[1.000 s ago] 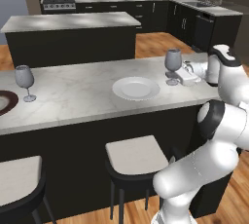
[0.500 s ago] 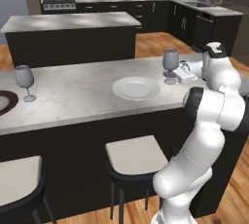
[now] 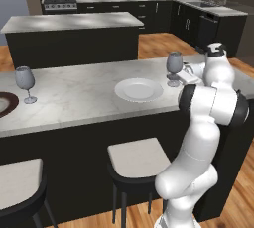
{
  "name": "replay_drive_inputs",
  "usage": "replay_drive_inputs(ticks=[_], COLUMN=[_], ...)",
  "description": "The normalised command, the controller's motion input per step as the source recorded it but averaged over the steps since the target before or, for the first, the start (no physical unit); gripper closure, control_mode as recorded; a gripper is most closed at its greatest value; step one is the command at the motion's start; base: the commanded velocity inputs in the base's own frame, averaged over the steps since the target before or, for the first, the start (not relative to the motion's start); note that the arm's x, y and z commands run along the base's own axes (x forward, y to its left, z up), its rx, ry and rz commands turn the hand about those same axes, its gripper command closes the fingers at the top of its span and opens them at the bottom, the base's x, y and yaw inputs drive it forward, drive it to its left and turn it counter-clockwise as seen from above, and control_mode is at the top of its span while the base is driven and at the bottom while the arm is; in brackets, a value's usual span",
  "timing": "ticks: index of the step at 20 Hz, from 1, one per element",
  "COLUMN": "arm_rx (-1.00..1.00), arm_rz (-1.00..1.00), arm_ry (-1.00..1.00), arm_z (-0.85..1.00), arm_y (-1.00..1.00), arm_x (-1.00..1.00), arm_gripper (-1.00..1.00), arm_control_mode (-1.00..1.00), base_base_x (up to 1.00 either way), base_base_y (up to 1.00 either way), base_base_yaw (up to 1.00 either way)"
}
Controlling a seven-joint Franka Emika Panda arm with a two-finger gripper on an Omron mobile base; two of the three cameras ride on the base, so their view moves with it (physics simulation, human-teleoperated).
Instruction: Retrieve the wine glasses from the counter and place one next to each plate.
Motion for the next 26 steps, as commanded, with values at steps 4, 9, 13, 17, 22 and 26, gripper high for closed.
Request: replay_drive_inputs(ticks=[4, 9, 13, 17, 22, 26], arm_rx=[0.0, -0.01, 0.0, 0.0, 0.0, 0.0], arm_rz=[0.0, -0.03, -0.02, -0.02, -0.03, -0.03], arm_ry=[-0.16, -0.11, 0.0, 0.04, 0.06, 0.02], arm_z=[-0.06, -0.06, -0.2, -0.3, -0.23, -0.2], arm_y=[0.0, 0.06, 0.0, 0.0, 0.0, 0.0], arm_x=[0.15, 0.1, 0.01, 0.01, 0.07, 0.29], arm_gripper=[1.0, 1.0, 1.0, 1.0, 1.0, 1.0], arm_control_mode=[-1.0, -1.0, -1.0, -1.0, -1.0, -1.0], base_base_x=[0.0, 0.0, 0.0, 0.0, 0.0, 0.0], base_base_y=[0.0, 0.0, 0.0, 0.0, 0.0, 0.0], base_base_yaw=[0.0, 0.0, 0.0, 0.0, 0.0, 0.0])
